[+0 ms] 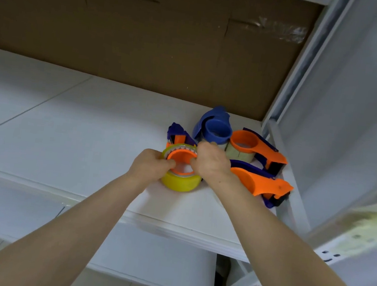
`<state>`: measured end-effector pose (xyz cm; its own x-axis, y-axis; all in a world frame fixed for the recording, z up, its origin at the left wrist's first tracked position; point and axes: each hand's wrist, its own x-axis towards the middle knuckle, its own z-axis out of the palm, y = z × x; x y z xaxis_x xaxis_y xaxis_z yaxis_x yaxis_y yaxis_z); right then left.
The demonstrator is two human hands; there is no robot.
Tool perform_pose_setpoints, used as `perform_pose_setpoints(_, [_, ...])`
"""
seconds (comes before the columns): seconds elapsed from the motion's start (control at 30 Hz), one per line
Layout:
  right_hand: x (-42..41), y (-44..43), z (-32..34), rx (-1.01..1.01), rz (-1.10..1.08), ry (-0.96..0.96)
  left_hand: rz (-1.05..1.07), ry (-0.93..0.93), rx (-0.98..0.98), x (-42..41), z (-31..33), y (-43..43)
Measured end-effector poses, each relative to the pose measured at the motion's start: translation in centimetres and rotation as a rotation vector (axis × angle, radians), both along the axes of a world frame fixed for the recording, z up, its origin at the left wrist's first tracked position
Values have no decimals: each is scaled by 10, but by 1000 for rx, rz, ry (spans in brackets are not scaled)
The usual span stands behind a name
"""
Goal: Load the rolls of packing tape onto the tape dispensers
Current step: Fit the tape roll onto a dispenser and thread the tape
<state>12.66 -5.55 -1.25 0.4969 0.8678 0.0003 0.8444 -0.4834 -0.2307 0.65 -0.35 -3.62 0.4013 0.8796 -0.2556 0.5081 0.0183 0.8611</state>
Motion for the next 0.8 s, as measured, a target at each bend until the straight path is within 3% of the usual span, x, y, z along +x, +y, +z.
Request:
perform_pose_setpoints(0.17, [2,-1,-8,-46,14,-44,-91,176,206,7,-8,-2])
perform_pose_setpoints(0.3, [12,4,-6,-112,33,-39,-107,242,225,10,-7,-1])
perform_pose_setpoints(0.37, [25,6,5,-25,42,0,-95,199,170,8,-5,1])
perform_pose_setpoints(0.47, [49,11,22,89,45,-144,-5,121,122,5,3,3])
perform_pose_setpoints(0.67, [70,36,8,-291,124,-359,46,-8,186,7,25,1])
perform_pose_setpoints(0.8, [73,46,-9,-295,150,-359,56,-56,210,8,32,3])
